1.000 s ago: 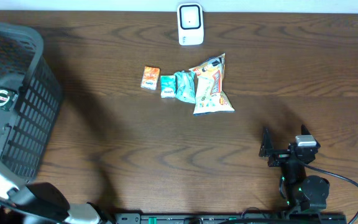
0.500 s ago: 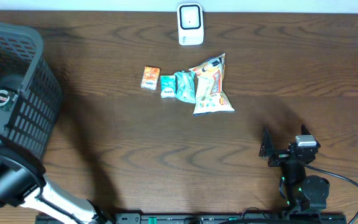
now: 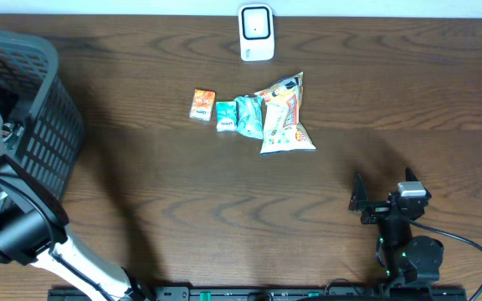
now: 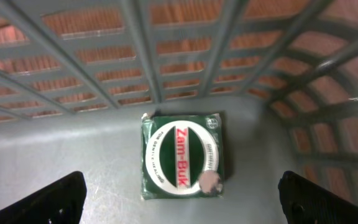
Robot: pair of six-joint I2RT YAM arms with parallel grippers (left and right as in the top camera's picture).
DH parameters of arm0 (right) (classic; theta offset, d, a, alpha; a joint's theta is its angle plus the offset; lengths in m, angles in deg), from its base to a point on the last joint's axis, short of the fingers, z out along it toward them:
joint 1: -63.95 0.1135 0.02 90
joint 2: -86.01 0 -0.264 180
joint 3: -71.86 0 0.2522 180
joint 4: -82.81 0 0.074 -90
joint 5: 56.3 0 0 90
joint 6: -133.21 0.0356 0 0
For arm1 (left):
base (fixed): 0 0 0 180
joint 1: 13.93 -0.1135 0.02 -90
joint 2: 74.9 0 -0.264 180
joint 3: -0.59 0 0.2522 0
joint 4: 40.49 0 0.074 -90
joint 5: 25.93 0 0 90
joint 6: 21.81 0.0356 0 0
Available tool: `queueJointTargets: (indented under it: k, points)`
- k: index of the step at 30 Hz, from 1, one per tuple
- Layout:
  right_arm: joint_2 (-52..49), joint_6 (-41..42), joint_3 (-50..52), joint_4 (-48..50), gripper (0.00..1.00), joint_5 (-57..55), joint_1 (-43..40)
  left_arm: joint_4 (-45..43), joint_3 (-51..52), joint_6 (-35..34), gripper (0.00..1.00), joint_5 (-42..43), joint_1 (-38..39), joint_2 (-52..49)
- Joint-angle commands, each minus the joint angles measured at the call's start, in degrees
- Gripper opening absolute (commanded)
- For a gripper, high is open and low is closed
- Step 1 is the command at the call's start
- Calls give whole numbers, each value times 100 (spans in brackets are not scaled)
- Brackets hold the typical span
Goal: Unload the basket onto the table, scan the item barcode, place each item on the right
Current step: 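Reach into the basket and grasp the green Zam-Buk box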
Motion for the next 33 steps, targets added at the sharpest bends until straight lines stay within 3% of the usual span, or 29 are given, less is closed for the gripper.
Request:
queueJointTargets:
  k: [1, 7, 22, 24, 27, 29, 30, 31, 33]
  points:
    - [31, 61, 9, -20, 99, 0, -26, -756, 586, -66, 98, -291, -20, -20]
    - [31, 61, 9, -20, 99, 0, -26, -1534, 1032, -70, 98, -293, -11, -94]
    - [31, 61, 9, -20, 99, 0, -26, -1834, 1034, -31, 99, -400, -33, -785]
    - [31, 61, 9, -20, 99, 0, -26, -1860, 1034, 149, 92, -400, -33, -785]
    - [31, 61, 9, -20, 99, 0, -26, -1875, 1034, 262, 70, -398, -33, -782]
    - [31, 61, 9, -20, 99, 0, -26, -1869, 1034, 389, 67, -398, -31, -782]
    - [31, 61, 9, -20, 99, 0, -26, -1845, 1032, 466, 61, -396, -28, -769]
    - [31, 61, 9, -20, 99, 0, -26, -1801, 1032, 474, 45, -398, -26, -750]
    - [31, 61, 9, -20, 99, 0, -26, -1733, 1032, 472, 34, -396, -26, -671]
